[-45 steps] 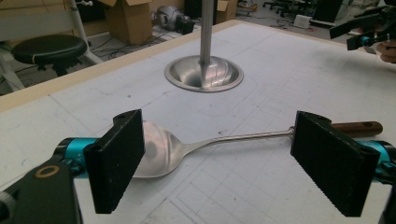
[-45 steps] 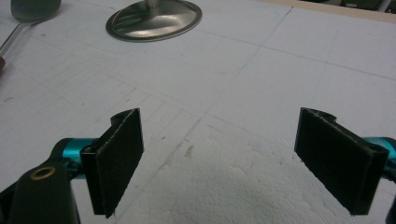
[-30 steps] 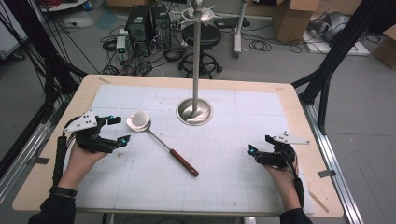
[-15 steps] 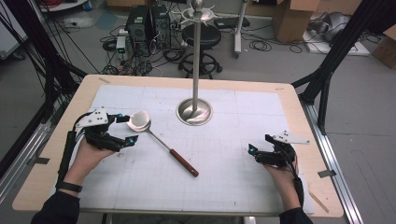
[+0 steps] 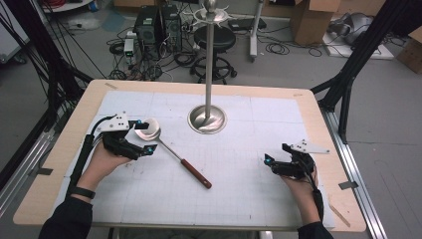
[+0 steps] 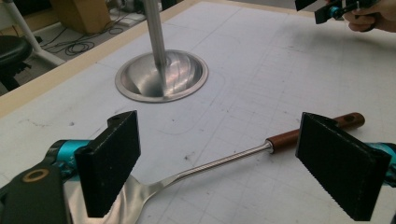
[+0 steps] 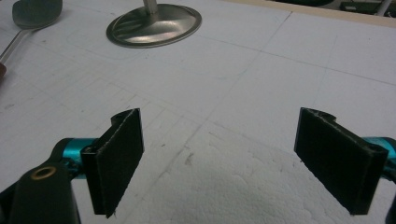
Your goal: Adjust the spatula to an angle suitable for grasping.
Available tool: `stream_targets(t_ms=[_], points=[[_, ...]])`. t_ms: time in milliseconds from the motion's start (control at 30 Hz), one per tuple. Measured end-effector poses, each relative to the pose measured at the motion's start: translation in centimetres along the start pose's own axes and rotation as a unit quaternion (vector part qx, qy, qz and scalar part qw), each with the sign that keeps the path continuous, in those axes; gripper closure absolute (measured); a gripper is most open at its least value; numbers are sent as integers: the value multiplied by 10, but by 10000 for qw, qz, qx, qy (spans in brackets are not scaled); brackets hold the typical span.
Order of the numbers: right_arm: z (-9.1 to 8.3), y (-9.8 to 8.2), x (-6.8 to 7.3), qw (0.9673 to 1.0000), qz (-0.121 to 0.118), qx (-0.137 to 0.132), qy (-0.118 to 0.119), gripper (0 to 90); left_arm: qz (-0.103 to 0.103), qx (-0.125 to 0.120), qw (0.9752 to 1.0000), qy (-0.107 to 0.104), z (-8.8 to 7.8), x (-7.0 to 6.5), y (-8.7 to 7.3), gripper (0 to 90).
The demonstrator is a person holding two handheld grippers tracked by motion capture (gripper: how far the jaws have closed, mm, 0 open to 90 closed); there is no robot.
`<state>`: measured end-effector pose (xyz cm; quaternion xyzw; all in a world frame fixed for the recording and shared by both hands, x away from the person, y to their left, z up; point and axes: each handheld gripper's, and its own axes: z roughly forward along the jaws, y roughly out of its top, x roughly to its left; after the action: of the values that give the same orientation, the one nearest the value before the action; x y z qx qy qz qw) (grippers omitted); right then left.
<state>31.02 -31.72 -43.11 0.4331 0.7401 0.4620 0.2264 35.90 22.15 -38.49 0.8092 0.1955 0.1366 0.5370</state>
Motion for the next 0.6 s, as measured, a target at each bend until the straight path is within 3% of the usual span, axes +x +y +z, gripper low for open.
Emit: stream_targets(t_ms=[200, 600], points=[[1, 0, 0, 10000, -4, 18, 8, 149, -53, -9, 10000, -10, 0, 1, 0, 146], [1, 0, 1, 10000, -5, 18, 5, 149, 113, 146, 9998, -24, 1, 2, 15, 146]])
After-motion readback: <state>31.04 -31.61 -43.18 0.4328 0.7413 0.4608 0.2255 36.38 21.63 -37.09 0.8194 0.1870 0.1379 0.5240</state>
